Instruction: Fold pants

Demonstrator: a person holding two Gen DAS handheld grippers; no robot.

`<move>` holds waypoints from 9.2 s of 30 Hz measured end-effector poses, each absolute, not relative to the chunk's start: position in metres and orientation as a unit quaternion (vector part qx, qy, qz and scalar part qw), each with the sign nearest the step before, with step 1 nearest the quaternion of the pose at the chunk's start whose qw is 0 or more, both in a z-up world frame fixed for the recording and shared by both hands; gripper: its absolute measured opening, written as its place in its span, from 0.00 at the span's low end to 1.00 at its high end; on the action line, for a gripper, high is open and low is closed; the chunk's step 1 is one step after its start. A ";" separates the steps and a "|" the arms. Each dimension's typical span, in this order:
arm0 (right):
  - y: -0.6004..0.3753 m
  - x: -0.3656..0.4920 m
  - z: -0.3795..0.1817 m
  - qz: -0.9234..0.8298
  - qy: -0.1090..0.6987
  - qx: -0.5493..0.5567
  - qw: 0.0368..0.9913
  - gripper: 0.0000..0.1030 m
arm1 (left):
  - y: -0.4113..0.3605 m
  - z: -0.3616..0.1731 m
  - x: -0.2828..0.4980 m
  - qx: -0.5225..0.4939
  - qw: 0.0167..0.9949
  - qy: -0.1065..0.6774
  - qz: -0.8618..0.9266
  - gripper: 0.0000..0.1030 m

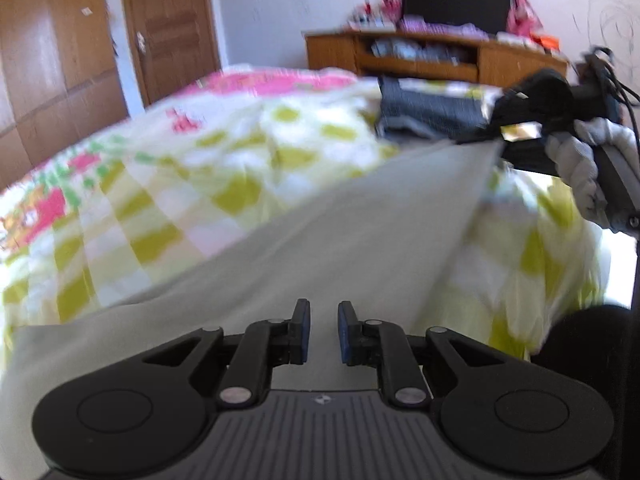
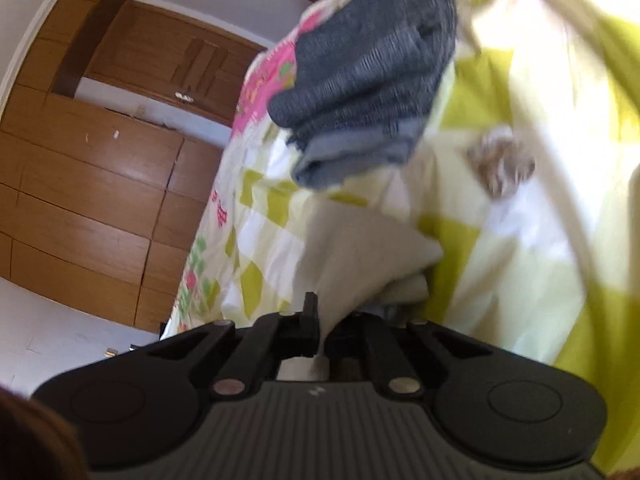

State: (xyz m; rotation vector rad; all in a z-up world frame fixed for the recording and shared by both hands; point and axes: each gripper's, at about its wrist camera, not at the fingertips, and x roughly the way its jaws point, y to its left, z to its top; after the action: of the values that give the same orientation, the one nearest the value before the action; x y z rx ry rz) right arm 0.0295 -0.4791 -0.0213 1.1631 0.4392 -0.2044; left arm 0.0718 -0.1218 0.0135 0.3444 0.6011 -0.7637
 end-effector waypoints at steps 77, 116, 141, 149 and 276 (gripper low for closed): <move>-0.512 -0.001 -0.023 -0.090 0.283 0.447 0.844 0.34 | -0.144 -0.007 0.084 0.208 0.848 0.323 -0.366 0.41; -0.159 0.112 0.084 0.167 0.213 -0.030 0.962 0.03 | 0.084 0.002 0.055 0.183 0.908 0.345 -0.155 0.42; 0.044 0.108 0.054 0.269 0.283 -0.142 0.910 0.02 | 0.173 -0.005 0.016 0.064 0.935 0.316 -0.151 0.43; 0.110 0.092 0.002 0.342 0.290 -0.246 0.859 0.09 | 0.187 -0.001 -0.002 0.060 0.934 0.324 -0.136 0.43; -0.283 0.070 -0.002 0.034 0.455 0.019 0.890 0.23 | -0.061 -0.012 0.077 0.195 0.885 0.381 -0.185 0.50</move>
State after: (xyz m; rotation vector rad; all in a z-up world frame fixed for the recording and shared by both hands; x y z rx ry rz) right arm 0.0703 -0.2829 -0.0016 0.0396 0.9456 0.0705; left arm 0.0765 -0.0607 -0.0116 0.4060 0.7921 -0.3847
